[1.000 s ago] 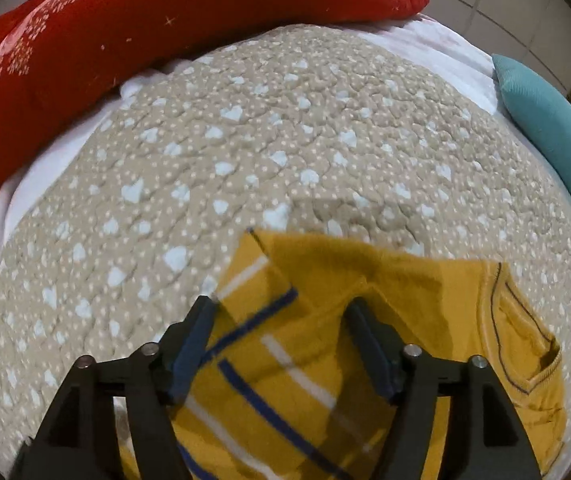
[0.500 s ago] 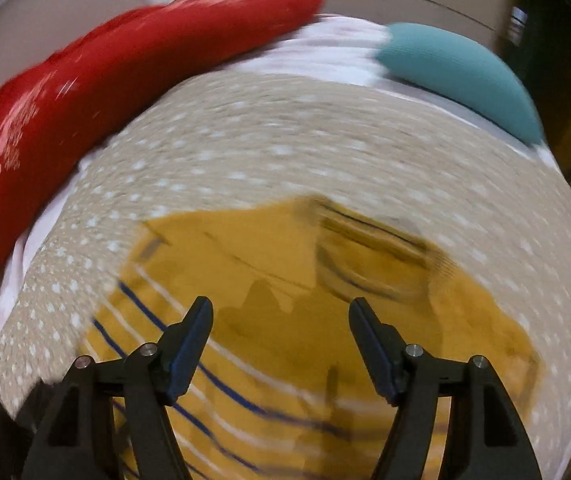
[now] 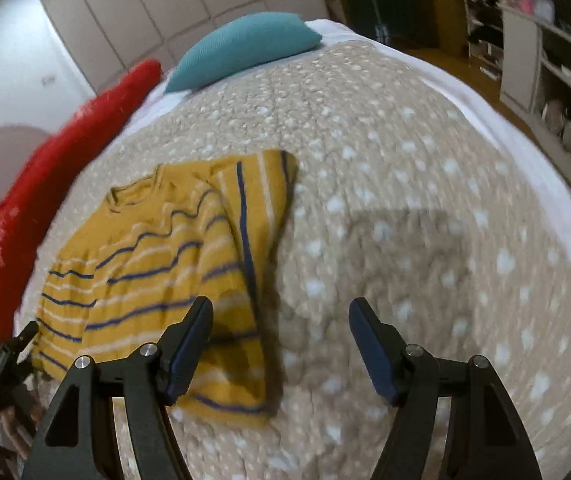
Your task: Fold small clothes
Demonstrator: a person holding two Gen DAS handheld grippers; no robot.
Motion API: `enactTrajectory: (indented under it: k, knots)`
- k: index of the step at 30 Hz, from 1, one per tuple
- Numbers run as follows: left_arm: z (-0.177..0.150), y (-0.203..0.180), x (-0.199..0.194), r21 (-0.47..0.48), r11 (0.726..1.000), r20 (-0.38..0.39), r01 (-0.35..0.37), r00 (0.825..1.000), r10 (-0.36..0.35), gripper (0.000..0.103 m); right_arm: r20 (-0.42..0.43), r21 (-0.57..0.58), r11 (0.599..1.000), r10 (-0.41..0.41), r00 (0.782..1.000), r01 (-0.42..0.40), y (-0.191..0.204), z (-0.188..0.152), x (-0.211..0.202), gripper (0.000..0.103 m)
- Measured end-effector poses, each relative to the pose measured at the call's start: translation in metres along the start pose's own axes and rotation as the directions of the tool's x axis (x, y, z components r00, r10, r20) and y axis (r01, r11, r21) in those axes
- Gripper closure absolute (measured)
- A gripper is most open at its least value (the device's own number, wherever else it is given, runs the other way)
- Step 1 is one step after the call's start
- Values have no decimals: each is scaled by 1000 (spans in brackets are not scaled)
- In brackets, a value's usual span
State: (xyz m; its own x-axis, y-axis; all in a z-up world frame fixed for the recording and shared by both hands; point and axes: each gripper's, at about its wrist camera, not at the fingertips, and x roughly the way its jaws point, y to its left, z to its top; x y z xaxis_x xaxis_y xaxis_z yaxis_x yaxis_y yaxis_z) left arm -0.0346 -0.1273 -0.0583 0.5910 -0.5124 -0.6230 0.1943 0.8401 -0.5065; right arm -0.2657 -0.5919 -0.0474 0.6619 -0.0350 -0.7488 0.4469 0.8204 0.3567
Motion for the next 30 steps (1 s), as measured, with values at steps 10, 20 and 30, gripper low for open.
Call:
enactTrajectory:
  k: [10,20,30]
  knots:
    - [31,18,-7,24,994,-126,-109,986,112,12,86,-66,992,116,990,-110,16,-42,16,26]
    - [26,-39,59,140,988,-244,-59,965,92,3,98,22,970,239,966,-242,-4,-43,20,25]
    - [57,-28,79,-18,1000,-337,19,941,-24,1,110,29,965,255,961,-259,-7,-45,18,25]
